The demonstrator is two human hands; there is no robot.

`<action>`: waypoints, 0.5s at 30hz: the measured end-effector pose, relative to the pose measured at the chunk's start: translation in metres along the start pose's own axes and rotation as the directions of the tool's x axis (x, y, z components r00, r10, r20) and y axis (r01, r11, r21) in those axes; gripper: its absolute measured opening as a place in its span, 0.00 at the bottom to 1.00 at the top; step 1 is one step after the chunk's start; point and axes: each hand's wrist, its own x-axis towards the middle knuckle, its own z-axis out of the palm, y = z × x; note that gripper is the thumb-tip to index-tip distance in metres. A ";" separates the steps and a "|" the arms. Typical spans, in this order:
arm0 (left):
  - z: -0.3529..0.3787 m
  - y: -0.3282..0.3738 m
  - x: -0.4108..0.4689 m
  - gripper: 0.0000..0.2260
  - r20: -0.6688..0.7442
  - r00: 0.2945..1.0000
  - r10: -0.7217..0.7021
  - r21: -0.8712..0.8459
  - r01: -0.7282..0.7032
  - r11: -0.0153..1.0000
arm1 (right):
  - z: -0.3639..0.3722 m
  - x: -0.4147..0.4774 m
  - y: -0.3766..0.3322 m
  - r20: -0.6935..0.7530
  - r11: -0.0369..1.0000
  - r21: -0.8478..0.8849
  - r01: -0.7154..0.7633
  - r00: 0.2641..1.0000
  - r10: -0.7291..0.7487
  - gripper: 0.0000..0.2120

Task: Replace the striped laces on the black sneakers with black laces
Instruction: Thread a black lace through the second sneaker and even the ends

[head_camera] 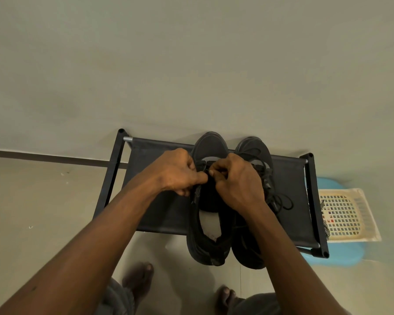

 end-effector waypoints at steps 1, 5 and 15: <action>0.000 0.000 0.000 0.13 -0.002 1.000 0.009 0.009 -0.009 1.000 | 0.000 0.000 0.001 -0.009 0.998 0.053 -0.028 1.000 0.029 0.04; 0.000 0.000 -0.001 0.10 -0.037 0.997 0.069 0.091 -0.065 0.994 | 0.004 0.001 -0.002 -0.032 0.982 0.166 -0.093 0.994 0.100 0.04; -0.002 -0.007 0.000 0.09 -0.036 0.995 0.096 0.048 -0.094 0.994 | 0.010 -0.001 -0.005 -0.092 0.995 0.095 -0.028 0.995 0.037 0.04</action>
